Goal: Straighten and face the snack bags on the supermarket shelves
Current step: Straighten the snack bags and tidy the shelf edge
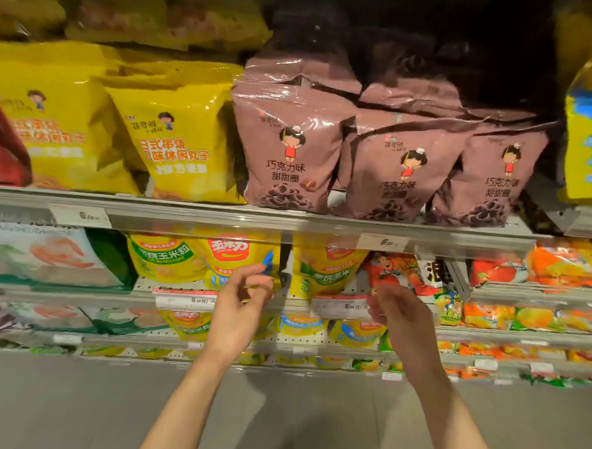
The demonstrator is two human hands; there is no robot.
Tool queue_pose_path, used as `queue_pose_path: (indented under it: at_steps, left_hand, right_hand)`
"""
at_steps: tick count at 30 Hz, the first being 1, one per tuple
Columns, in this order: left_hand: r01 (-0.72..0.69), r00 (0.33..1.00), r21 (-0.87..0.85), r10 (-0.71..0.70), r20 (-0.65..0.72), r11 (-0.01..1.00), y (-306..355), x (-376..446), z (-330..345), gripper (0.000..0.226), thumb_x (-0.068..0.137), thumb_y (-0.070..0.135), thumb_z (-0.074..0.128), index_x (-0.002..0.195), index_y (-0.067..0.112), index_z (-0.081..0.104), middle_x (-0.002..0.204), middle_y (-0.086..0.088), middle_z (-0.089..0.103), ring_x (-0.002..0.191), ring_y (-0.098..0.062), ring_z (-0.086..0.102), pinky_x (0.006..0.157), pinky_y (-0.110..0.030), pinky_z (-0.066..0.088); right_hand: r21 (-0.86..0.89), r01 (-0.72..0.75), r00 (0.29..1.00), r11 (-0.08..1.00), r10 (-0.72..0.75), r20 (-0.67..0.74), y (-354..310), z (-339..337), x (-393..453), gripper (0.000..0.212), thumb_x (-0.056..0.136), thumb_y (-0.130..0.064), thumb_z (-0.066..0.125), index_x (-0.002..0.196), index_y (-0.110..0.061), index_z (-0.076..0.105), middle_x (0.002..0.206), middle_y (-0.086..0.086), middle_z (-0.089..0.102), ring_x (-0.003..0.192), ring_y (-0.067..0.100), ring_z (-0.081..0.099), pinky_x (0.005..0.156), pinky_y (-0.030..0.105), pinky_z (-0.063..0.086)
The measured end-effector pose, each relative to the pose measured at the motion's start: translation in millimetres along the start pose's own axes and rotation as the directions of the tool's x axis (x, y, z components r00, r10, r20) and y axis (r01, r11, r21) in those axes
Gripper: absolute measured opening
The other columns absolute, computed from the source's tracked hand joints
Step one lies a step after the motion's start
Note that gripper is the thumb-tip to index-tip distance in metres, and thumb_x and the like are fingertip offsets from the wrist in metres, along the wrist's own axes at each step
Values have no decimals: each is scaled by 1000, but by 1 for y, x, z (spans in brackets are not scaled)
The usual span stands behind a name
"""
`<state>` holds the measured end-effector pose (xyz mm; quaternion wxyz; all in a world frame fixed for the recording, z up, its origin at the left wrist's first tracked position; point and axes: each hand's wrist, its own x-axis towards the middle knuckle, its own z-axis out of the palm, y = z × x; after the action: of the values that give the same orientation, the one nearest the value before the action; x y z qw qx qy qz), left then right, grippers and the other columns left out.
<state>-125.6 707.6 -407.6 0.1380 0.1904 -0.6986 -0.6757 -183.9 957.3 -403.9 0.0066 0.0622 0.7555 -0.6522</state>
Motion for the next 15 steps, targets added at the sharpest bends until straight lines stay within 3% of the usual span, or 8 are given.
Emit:
queue_pose_path:
  at_steps: [2,5,7,9,10,13,15]
  left_hand:
    - [7,1000,61,-7,5,998,-2,8,16,22,98,18,67,118,28,63,101,4,74,93,-20,71,86,-36,58]
    - [-34,999,122,33,13,992,-2,27,38,31,96,28,70,122,35,55,118,16,64,84,-8,70,75,-21,58]
    - [-31,999,133,27,34,991,-2,42,51,30,94,35,73,116,35,53,108,15,66,89,-23,72,75,-30,61]
    - [19,997,155,-31,71,988,-5,57,64,31,87,44,74,106,35,51,96,-4,69,83,-32,70,76,-48,61]
    - [38,995,172,-53,84,984,-7,64,69,32,86,47,74,103,32,51,90,-11,69,75,-30,67,71,-49,59]
    - [13,992,215,-39,117,976,-13,85,83,36,89,37,78,105,11,60,75,-12,73,55,-12,62,49,-27,49]
    - [22,989,206,-52,141,978,-18,92,90,38,88,31,80,107,3,63,64,-4,71,45,-7,59,43,-21,45]
  right_hand:
    - [-16,-17,1000,1000,18,24,7,-10,11,16,101,-16,62,95,-24,75,83,4,78,83,31,72,83,46,59]
    - [-42,-35,998,999,37,46,15,-15,25,15,102,-15,61,96,-21,74,83,5,77,83,28,72,84,45,60]
    - [-66,-46,997,997,49,53,20,-14,34,18,102,-13,61,93,-22,74,80,1,77,79,20,71,80,40,60]
    - [-84,-41,997,996,46,61,25,-13,40,23,102,-11,59,89,-25,72,75,-5,77,70,10,70,73,33,59]
    - [-91,-35,997,995,41,66,27,-13,42,24,102,-10,59,88,-26,72,73,-7,76,67,6,69,70,30,59]
    - [-103,-30,996,994,38,82,34,-14,44,24,102,-9,58,89,-24,71,73,-9,76,63,2,68,64,20,58]
    - [-99,-36,995,994,44,85,37,-16,45,23,102,-8,59,88,-22,71,74,-6,75,66,6,69,64,19,58]
